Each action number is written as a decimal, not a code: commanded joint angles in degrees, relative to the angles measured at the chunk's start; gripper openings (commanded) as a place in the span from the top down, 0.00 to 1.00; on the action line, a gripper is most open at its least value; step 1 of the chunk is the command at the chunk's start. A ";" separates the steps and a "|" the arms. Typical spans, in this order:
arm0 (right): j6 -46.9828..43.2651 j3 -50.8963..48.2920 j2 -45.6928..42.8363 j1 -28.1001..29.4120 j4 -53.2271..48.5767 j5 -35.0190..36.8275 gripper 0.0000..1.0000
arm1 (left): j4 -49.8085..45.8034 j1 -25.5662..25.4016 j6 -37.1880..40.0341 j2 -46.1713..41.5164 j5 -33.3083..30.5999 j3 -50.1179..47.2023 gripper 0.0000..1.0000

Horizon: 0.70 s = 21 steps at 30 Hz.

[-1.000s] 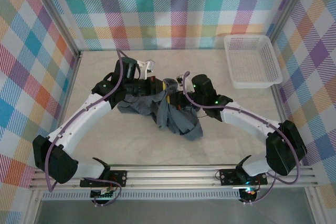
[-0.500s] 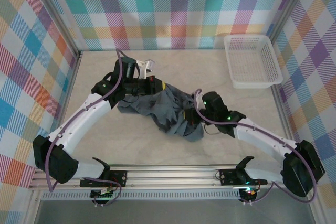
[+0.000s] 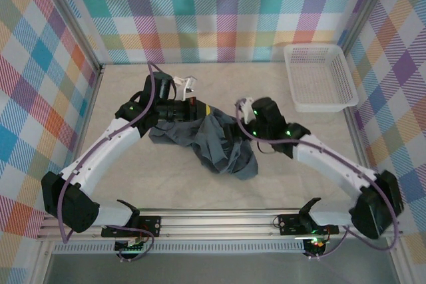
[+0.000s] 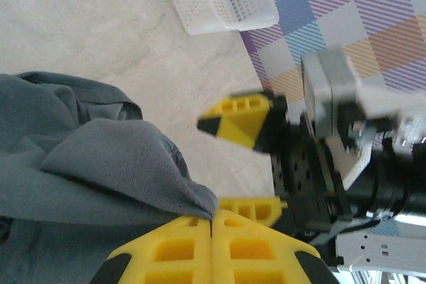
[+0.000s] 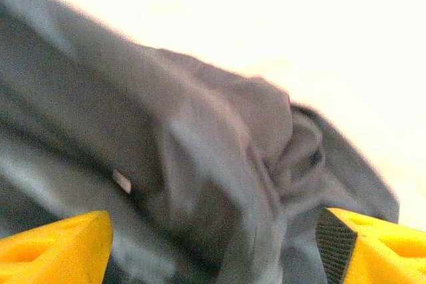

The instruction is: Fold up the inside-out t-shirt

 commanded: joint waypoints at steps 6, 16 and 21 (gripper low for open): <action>-12.64 9.60 13.26 -2.42 -2.63 -10.16 0.66 | -1.35 0.42 2.48 -4.14 -0.43 0.04 1.00; 26.13 1.90 0.79 -8.11 27.13 -58.86 1.00 | -6.80 7.15 13.06 1.55 -25.27 -4.31 1.00; 29.06 1.67 -1.59 -8.59 28.35 -58.49 1.00 | 1.98 7.93 10.30 0.03 -14.79 -8.76 0.85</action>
